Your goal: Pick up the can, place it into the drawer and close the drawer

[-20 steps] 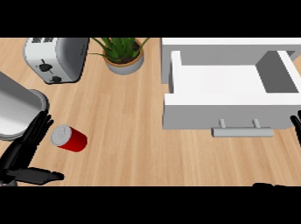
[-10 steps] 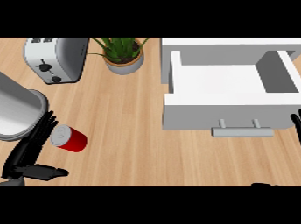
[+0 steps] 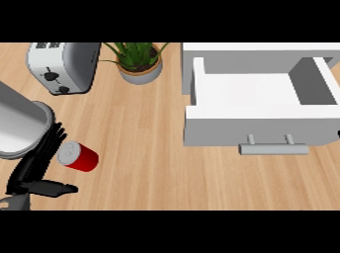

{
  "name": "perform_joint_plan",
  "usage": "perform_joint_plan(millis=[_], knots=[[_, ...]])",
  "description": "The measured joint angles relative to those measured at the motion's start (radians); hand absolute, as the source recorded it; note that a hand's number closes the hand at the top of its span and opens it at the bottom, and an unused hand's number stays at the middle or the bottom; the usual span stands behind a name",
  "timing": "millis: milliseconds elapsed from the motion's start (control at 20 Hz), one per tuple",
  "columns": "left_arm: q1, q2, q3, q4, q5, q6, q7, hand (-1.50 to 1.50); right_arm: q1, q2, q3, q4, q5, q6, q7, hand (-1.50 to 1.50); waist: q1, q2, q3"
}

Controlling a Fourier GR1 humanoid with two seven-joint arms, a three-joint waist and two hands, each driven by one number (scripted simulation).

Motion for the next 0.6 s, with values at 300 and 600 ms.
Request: perform_joint_plan(millis=[300, 600], knots=[[-0.031, -0.018, -0.017, 0.031, -0.01, 0.043, 0.0, -1.5, 0.021, 0.019, 0.029, -0.041, 0.02, -0.014, 0.02, -1.5, 0.0, 0.0, 0.0], [-0.054, -0.042, -0.036, 0.03, -0.002, 0.06, 0.021, -1.5, 0.012, 0.008, 0.004, -0.025, 0.004, -0.002, 0.017, -1.5, 0.0, 0.0, 0.0]])
